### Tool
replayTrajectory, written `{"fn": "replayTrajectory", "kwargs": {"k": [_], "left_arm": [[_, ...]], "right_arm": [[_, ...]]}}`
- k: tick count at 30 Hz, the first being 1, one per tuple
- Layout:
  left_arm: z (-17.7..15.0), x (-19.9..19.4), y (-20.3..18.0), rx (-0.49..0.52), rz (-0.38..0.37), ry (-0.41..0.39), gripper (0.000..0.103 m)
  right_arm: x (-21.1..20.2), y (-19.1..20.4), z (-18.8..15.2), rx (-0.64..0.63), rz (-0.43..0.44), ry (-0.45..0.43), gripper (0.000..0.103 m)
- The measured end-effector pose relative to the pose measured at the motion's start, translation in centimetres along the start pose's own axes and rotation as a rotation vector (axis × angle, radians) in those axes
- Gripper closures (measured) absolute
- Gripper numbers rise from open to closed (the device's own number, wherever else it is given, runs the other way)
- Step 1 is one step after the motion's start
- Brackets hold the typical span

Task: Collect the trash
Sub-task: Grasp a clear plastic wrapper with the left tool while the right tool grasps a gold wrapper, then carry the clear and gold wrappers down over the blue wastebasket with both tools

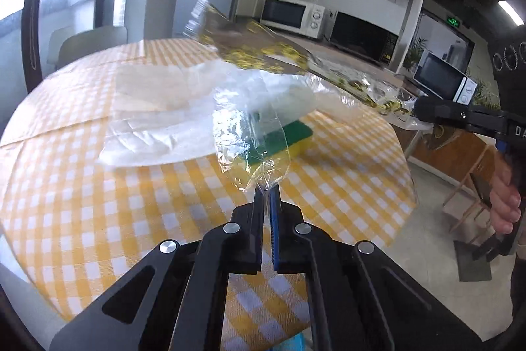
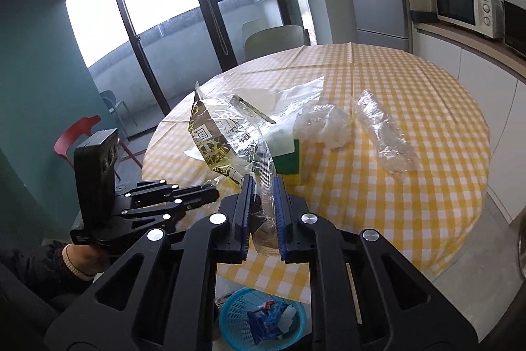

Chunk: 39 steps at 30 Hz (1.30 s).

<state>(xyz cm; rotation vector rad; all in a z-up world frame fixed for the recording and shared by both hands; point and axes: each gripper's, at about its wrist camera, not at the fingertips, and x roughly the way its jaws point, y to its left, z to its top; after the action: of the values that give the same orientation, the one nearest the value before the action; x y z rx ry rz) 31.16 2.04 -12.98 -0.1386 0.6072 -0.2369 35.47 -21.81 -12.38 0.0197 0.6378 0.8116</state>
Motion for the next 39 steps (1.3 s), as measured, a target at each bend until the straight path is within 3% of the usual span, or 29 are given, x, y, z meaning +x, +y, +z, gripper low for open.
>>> {"fn": "replayTrajectory", "kwargs": {"k": [4,8,11,16,19,27,32,35,39], "left_arm": [[-0.2,-2.3,-0.2,0.027,-0.004,-0.029,0.1],[-0.2,-5.2,-0.6,0.014,-0.1,-0.026,0.1],[-1.1,-7.5,-1.0,0.046,-0.088,-0.034,0.1],[-2.9,-10.7,0.1,0.009,-0.062,-0.03,0.1],[-3.9,-12.5,0.6,0.012,-0.105,-0.021,0.1],[-8.6,-14.6,1.6,0.03,-0.236,0.087,0.1],[-10.7,-14.6,0.8,0.093,-0.253,0.177,0.1],[-12.0,-14.7,1.4,0.078,-0.293,0.218,0.1],[-13.8,-13.9,2.2,0.066,-0.287,0.287,0.1]], "right_arm": [[-1.3,-0.8,-0.5,0.015,-0.012,-0.012,0.091],[-2.5,-1.2,-1.1,0.026,-0.023,-0.022,0.091],[-3.5,-1.3,-1.5,0.032,-0.029,-0.041,0.091],[-4.5,-0.7,-2.5,0.022,-0.03,-0.046,0.091],[-5.2,-0.3,-3.3,0.004,-0.041,-0.036,0.091],[-7.5,1.3,-5.9,-0.022,-0.07,0.032,0.091],[-8.9,1.8,-8.0,-0.043,-0.077,0.079,0.091],[-9.9,2.2,-9.3,-0.038,-0.04,0.1,0.091],[-10.6,3.2,-11.4,-0.031,-0.013,0.135,0.091]]}}
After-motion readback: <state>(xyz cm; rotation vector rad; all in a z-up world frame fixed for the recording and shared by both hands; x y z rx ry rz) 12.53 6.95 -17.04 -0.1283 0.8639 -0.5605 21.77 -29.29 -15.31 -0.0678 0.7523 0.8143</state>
